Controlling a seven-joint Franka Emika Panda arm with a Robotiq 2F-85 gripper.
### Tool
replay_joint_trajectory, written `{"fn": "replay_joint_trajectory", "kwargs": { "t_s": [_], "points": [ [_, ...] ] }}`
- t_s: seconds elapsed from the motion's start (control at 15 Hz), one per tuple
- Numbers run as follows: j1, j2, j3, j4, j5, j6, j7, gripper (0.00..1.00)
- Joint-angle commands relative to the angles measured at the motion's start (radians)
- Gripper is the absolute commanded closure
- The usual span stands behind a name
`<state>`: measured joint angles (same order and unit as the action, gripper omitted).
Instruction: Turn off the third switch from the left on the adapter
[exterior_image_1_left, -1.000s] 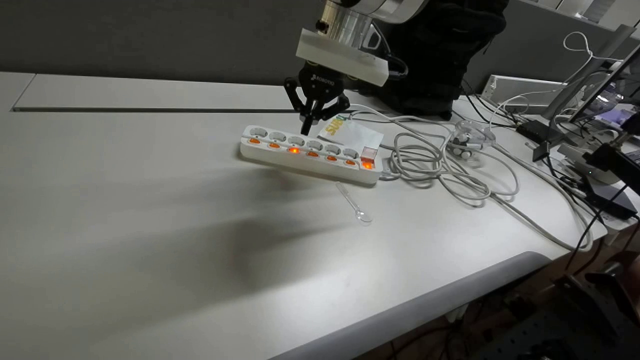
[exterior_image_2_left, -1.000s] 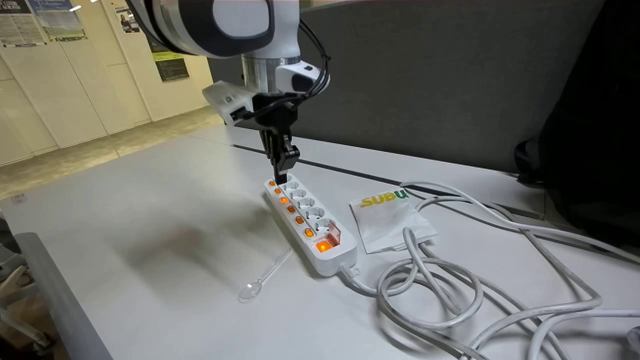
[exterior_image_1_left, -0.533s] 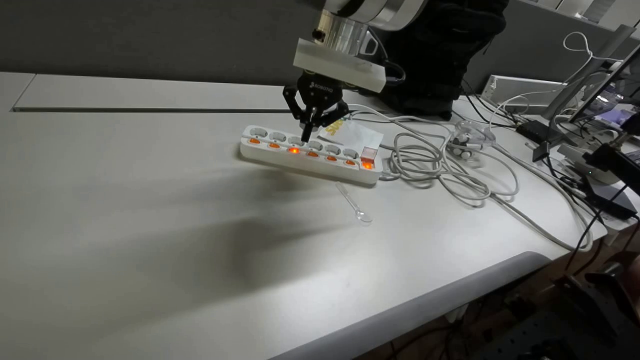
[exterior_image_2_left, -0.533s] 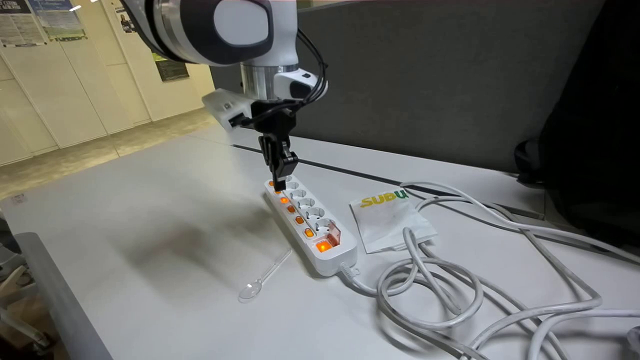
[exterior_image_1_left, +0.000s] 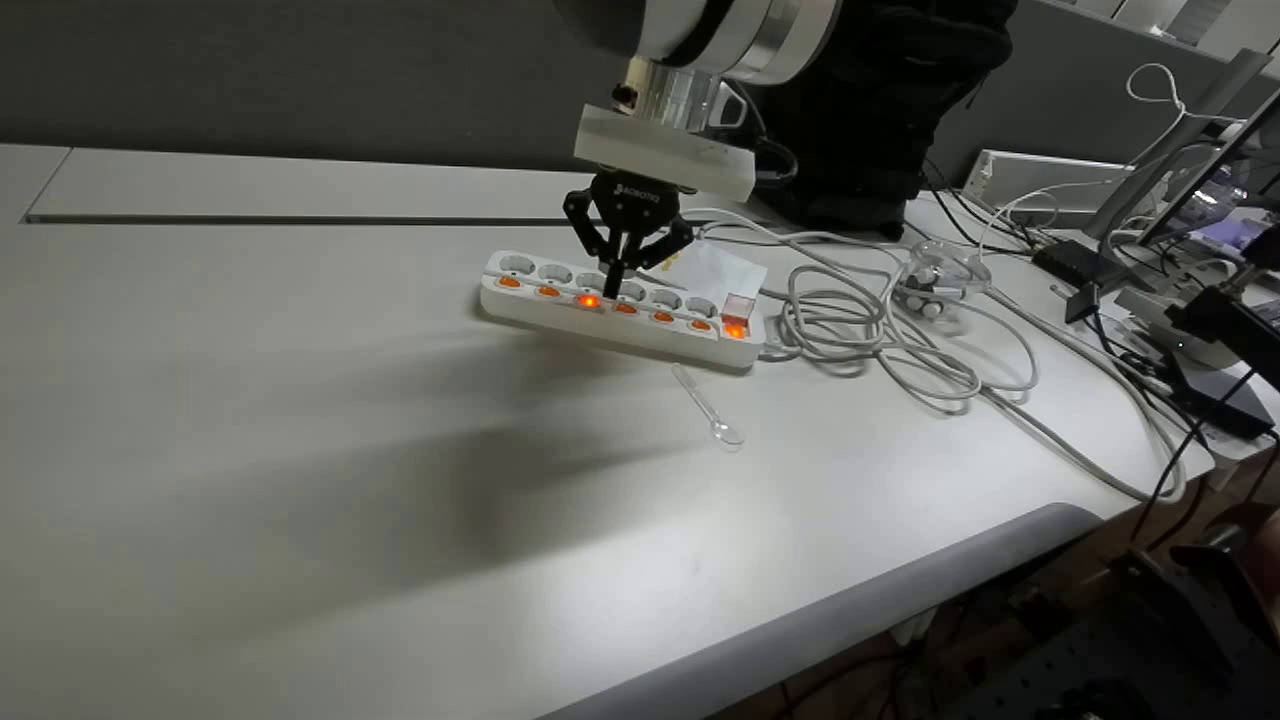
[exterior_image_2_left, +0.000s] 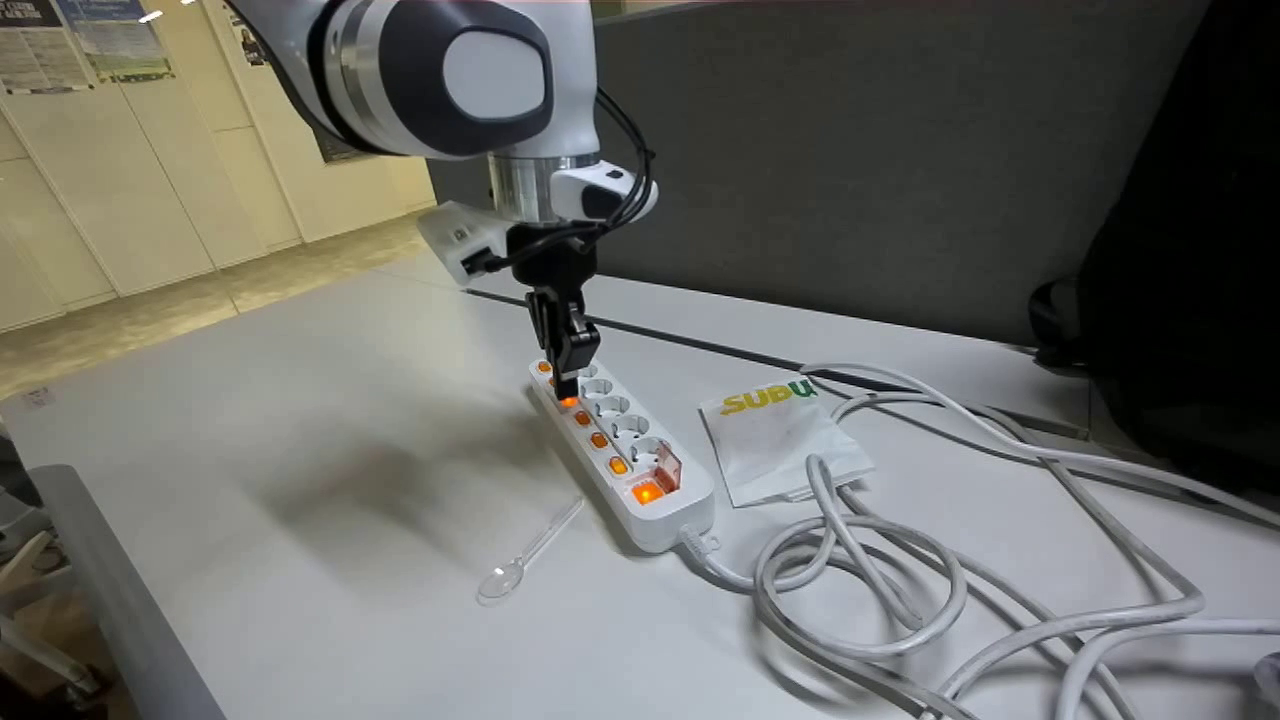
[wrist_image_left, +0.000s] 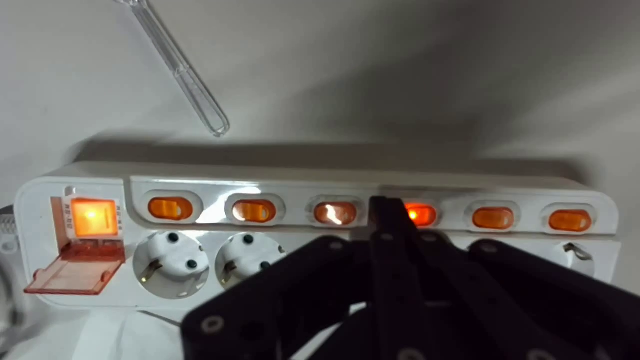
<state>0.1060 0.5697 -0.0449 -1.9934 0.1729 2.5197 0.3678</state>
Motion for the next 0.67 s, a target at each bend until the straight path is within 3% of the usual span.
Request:
{"fn": "replay_joint_trajectory", "kwargs": {
  "t_s": [0.0, 0.6],
  "points": [
    [0.017, 0.038, -0.017, 0.058, -0.024, -0.015, 0.048, 1.0],
    [0.045, 0.06, -0.006, 0.088, -0.019, -0.02, 0.05, 1.0]
  ]
}}
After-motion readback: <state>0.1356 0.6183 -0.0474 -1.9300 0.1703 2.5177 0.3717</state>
